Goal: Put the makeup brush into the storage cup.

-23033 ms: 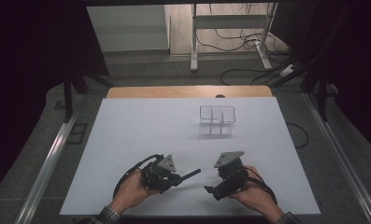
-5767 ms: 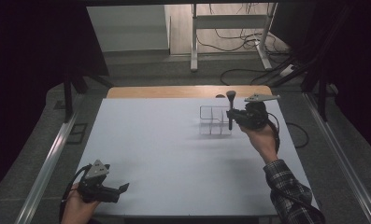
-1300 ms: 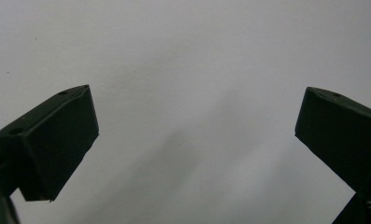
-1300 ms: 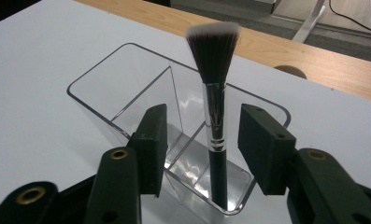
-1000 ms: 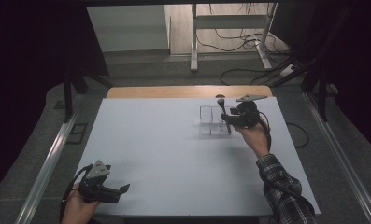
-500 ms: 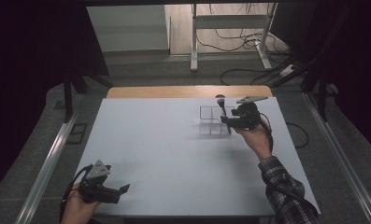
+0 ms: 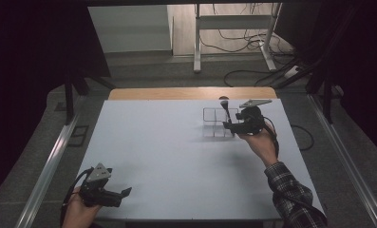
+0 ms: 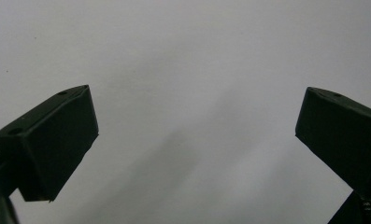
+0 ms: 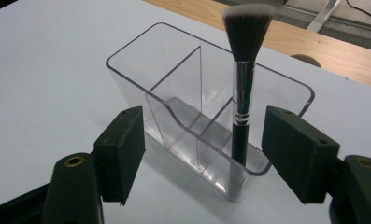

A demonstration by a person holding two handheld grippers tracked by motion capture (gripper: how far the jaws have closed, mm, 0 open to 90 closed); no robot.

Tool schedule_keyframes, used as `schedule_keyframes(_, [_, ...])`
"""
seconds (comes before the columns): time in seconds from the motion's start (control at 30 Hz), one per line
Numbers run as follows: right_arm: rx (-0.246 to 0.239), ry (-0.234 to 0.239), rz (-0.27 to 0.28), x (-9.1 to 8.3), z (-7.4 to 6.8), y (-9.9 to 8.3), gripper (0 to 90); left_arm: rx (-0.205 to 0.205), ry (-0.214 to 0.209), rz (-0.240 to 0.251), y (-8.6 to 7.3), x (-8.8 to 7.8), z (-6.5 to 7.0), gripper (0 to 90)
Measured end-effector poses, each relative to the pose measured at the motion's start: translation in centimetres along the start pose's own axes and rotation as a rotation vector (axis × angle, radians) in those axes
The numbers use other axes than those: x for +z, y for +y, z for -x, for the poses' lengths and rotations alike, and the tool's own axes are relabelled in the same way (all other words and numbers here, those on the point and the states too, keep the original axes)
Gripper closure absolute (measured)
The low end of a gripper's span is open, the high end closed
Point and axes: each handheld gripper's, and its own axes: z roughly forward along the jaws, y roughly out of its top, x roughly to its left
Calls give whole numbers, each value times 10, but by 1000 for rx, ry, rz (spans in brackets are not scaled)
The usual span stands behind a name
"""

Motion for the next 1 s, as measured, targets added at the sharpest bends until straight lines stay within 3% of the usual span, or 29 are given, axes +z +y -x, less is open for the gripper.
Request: schedule_keyframes(1.0, [-44,27,-33,-13,-18,-17,161,-2,-4,6,0,-1,0,0])
